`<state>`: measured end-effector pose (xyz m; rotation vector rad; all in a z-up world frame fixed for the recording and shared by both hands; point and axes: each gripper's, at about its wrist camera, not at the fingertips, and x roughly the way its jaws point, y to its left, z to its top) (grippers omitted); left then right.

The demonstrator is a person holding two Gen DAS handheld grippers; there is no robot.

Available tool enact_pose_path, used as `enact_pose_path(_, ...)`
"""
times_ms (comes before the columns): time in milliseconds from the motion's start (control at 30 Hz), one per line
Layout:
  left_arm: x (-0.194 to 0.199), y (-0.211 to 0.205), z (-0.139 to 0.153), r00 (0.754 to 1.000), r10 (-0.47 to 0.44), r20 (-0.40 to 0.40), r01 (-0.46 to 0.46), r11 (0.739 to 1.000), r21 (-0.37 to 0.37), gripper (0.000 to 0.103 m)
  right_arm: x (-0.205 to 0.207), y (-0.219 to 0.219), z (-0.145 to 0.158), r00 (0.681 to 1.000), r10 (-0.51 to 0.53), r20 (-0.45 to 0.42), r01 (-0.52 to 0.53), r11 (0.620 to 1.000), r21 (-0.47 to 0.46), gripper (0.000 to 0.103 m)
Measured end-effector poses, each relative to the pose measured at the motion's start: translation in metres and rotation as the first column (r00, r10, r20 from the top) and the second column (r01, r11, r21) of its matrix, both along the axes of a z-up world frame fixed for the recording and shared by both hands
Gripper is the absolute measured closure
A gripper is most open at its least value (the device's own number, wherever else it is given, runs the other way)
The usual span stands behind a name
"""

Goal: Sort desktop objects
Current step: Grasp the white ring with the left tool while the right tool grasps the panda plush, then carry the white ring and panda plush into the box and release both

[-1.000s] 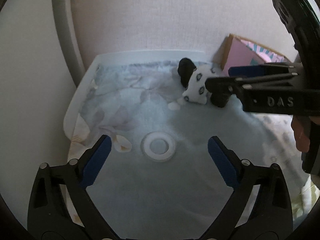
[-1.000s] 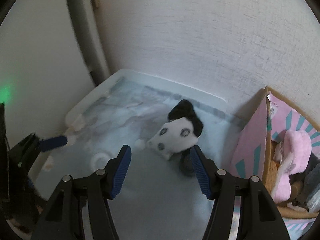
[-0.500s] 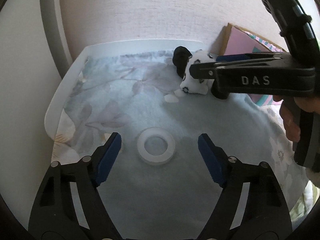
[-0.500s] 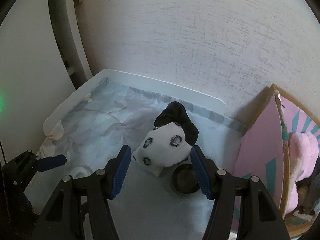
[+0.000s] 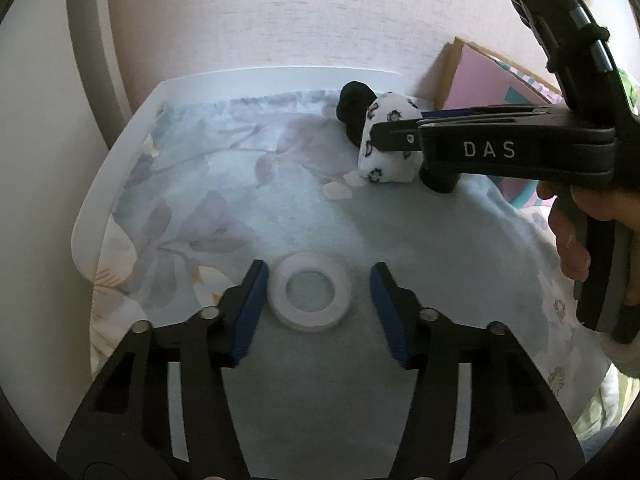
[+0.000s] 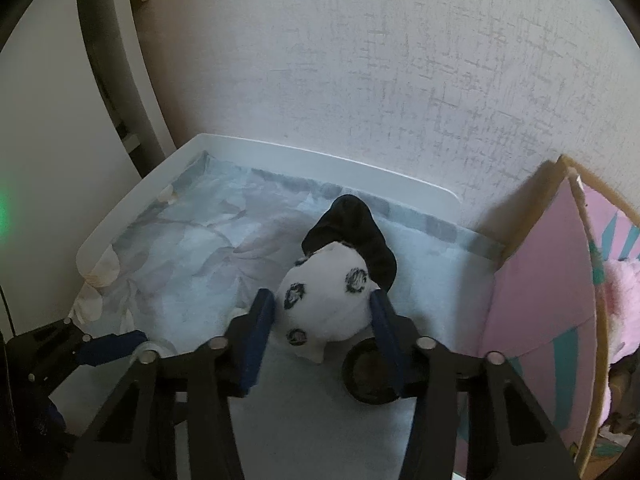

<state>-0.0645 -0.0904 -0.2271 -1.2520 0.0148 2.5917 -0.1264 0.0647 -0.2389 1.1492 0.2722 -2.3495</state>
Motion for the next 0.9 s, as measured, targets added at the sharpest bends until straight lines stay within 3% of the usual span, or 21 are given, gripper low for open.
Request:
enact_pose_path(33,0.000,-0.002,0.000,1.000,0.003,-0.001,-0.003,1.000,0.002,0.063,0.000,0.000,0.000,1.000,0.001,-0.001,-0.001,1.000,-0.001,0.063)
enact_pose_path(567,0.000,-0.016,0.009,1.000,0.031,0.001,-0.031,0.999,0.033,0.063,0.011,0.001,0.017,0.999,0.022,-0.038,-0.024,0.999,-0.037,0.066)
enact_pose_path(767,-0.003,-0.023,0.035,0.998,0.059,0.003,-0.059,0.998,0.030,0.063,0.013,0.004,0.034,1.000,0.025,-0.008,-0.026,0.998,-0.061,0.066)
enact_pose_path(900,-0.010,-0.020,0.065,0.998,0.069,-0.014,-0.068,0.997,0.027,0.063,0.012,0.017,0.067,1.000,0.012,0.008,-0.011,0.994,-0.109,0.066)
